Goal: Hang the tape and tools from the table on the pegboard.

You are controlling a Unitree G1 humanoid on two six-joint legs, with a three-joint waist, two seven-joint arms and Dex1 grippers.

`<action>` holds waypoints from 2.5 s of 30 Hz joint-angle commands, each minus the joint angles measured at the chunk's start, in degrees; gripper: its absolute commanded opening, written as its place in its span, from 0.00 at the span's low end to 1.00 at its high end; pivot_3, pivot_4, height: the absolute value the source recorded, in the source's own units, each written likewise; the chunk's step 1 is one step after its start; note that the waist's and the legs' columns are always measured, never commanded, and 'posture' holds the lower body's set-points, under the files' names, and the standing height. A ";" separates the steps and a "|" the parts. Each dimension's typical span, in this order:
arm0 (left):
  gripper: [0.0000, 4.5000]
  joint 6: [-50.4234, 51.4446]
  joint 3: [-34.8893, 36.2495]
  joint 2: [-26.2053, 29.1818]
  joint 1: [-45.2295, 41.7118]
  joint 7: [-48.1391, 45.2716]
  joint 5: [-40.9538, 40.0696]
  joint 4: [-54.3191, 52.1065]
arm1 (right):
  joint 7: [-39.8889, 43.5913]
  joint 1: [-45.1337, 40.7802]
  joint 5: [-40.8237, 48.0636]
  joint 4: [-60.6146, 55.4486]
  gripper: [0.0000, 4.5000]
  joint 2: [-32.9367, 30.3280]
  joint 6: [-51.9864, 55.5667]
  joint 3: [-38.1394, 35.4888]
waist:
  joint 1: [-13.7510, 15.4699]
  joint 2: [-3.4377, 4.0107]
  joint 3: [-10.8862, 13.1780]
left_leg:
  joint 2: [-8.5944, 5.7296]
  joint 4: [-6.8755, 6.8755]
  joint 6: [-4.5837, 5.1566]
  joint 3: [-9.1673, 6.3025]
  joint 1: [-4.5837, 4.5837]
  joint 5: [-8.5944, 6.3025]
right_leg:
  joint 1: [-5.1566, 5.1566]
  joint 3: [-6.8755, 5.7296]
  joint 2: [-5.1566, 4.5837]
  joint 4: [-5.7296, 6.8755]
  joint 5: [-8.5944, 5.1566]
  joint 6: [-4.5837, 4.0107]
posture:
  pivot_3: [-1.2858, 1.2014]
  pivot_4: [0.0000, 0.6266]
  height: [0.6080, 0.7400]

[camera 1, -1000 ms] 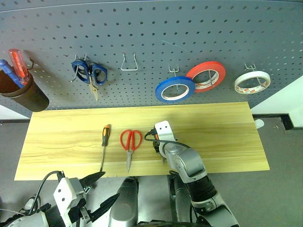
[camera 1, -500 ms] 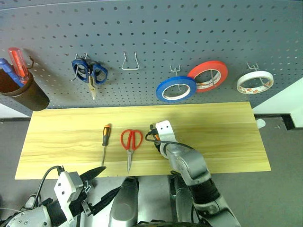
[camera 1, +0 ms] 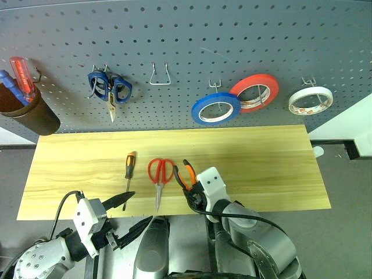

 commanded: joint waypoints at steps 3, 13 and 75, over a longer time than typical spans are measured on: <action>0.96 -1.52 -1.40 -1.41 -2.97 0.66 1.19 1.69 | 2.47 -1.98 1.78 -4.72 0.47 3.61 -15.12 -2.76 | 0.03 -0.09 -0.11 | 0.00 0.28 0.00 0.01 0.00 0.00 | 0.15 0.00 0.00 0.00 0.09 0.06 | 0.64 0.39 1.00; 0.96 -8.13 -2.96 -10.03 -9.89 4.68 2.59 5.82 | 4.66 -19.84 1.24 -1.00 0.47 6.55 -19.24 -5.92 | 0.33 -0.70 -2.26 | -0.01 0.37 -0.10 0.05 0.04 0.05 | 0.24 -0.02 -0.01 -0.02 0.45 0.16 | 0.63 0.27 1.00; 0.96 -40.56 -10.27 -26.99 -21.59 10.43 4.70 20.48 | -0.91 -58.19 -3.53 59.09 0.47 23.74 -56.85 -11.60 | 0.51 -0.18 -9.23 | -0.01 0.31 0.17 0.12 1.78 0.00 | 1.87 0.02 0.09 0.07 0.68 0.02 | 0.66 0.20 1.00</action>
